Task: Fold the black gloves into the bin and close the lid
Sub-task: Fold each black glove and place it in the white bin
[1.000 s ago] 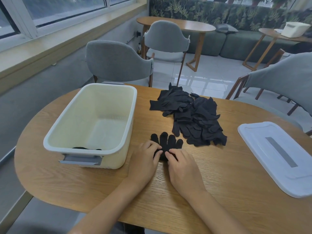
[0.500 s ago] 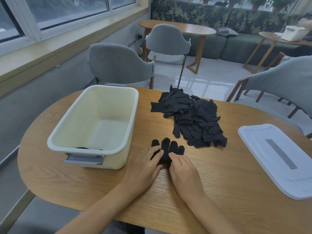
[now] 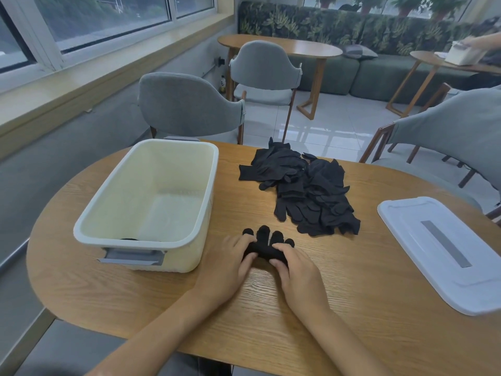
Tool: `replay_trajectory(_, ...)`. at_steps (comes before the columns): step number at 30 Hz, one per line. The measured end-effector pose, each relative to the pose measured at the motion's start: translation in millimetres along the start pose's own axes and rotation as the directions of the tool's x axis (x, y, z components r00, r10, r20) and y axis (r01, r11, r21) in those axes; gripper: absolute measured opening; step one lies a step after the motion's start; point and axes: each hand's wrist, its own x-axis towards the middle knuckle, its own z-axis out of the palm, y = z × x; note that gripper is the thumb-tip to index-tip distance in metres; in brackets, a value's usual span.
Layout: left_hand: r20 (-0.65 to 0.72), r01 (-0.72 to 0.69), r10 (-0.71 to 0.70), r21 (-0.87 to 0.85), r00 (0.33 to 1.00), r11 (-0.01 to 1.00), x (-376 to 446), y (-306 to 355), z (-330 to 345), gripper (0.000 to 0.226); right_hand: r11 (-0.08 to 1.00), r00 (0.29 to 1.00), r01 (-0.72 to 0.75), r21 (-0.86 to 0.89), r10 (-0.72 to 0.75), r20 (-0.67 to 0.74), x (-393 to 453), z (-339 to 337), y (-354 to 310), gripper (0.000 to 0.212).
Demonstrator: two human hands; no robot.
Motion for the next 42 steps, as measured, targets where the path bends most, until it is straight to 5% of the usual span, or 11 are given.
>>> replay_trajectory(12,0.261,0.32,-0.315,0.024,0.912,0.947,63,22,-18,0.008,0.95,0.934,-0.313,0.011,0.305,0.185,56,-12,-5,0.018)
replay_trajectory(21,0.344,0.271,-0.302,0.136,0.889,0.953,88,35,-29,0.031,0.909,0.941,-0.263,-0.322,0.315,0.123,67,-13,-10,0.036)
replay_trajectory(28,0.489,0.241,-0.284,0.15,0.825,0.959,104,34,-32,0.035,0.849,0.796,-0.427,-0.311,0.516,0.316,96,-30,-11,0.053)
replay_trajectory(36,0.579,0.249,-0.308,0.181,0.755,0.952,115,33,-30,0.022,0.88,0.732,-0.294,-0.374,0.459,0.504,117,-27,-21,0.033)
replay_trajectory(42,0.543,0.327,-0.337,0.118,0.769,0.938,110,31,-29,0.014,0.911,0.816,-0.26,-0.32,0.384,0.432,104,-23,-19,0.02)
